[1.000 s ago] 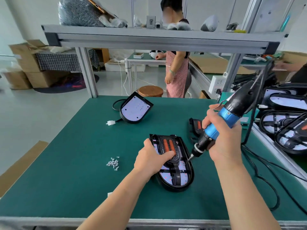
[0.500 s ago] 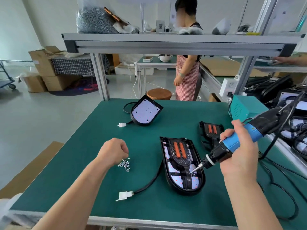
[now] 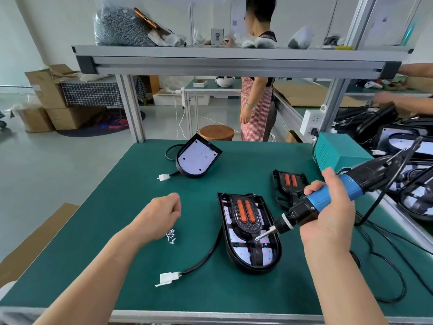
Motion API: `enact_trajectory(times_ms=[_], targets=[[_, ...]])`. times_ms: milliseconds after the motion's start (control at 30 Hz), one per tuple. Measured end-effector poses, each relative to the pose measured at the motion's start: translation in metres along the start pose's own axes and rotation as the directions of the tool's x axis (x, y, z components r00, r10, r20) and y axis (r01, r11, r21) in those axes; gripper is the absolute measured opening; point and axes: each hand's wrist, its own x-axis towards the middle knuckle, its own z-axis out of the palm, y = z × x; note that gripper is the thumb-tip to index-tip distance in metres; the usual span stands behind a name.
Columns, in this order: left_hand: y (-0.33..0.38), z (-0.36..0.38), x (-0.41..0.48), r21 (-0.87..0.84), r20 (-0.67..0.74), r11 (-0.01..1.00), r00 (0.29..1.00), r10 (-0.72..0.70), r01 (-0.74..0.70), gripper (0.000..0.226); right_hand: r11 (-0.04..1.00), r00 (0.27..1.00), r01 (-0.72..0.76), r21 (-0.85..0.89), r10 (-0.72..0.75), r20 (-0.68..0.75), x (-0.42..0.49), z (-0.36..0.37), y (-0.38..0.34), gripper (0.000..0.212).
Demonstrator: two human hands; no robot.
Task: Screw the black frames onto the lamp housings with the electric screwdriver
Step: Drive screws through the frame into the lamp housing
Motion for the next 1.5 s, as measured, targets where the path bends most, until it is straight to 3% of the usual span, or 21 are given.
enact_trajectory(times_ms=[67,167,300,433,700,967,1067,1200,1367,1500], targets=[[0.021,0.001,-0.012,-0.34,-0.057,0.94,0.998,-0.001,-0.018,0.013,1.0,1.0,-0.012,0.026,0.012,-0.017,0.0,0.002,-0.001,0.018],[0.057,0.015,-0.034,-0.742,0.005,0.67,0.998,0.056,-0.034,0.017,0.998,0.999,-0.025,0.063,0.027,-0.022,0.0,0.006,-0.004,0.021],[0.087,0.039,-0.054,-0.895,0.023,0.444,0.99,0.139,-0.042,0.03,0.994,0.999,-0.027,0.104,0.029,-0.02,-0.002,0.013,-0.009,0.026],[0.099,0.046,-0.058,-0.92,0.023,0.39,0.986,0.168,-0.045,0.036,0.994,0.999,-0.023,0.111,0.027,-0.031,-0.004,0.016,-0.015,0.026],[0.107,0.047,-0.058,-0.928,0.023,0.372,0.989,0.143,-0.032,0.026,0.993,0.998,-0.031,0.118,0.037,-0.049,-0.004,0.013,-0.019,0.024],[0.111,0.05,-0.062,-0.92,0.001,0.389,0.991,0.133,-0.051,0.038,0.994,0.998,-0.015,0.112,0.022,-0.065,-0.004,0.01,-0.017,0.027],[0.115,0.053,-0.066,-0.884,-0.069,0.453,0.991,0.113,-0.114,0.039,0.993,0.995,-0.037,0.113,0.047,-0.088,-0.003,0.009,-0.017,0.026],[0.121,0.06,-0.075,-0.742,-0.257,0.622,0.963,0.081,-0.251,0.041,0.992,0.988,-0.061,0.114,0.076,-0.133,-0.001,0.006,-0.016,0.024],[0.125,0.073,-0.085,-0.5,-0.497,0.767,0.858,0.126,-0.402,0.044,0.992,0.972,-0.097,0.085,0.113,-0.208,-0.002,0.003,-0.01,0.025],[0.125,0.08,-0.088,-0.379,-0.584,0.811,0.795,0.165,-0.446,0.051,0.995,0.971,-0.089,0.047,0.097,-0.217,-0.006,0.002,-0.006,0.025]])
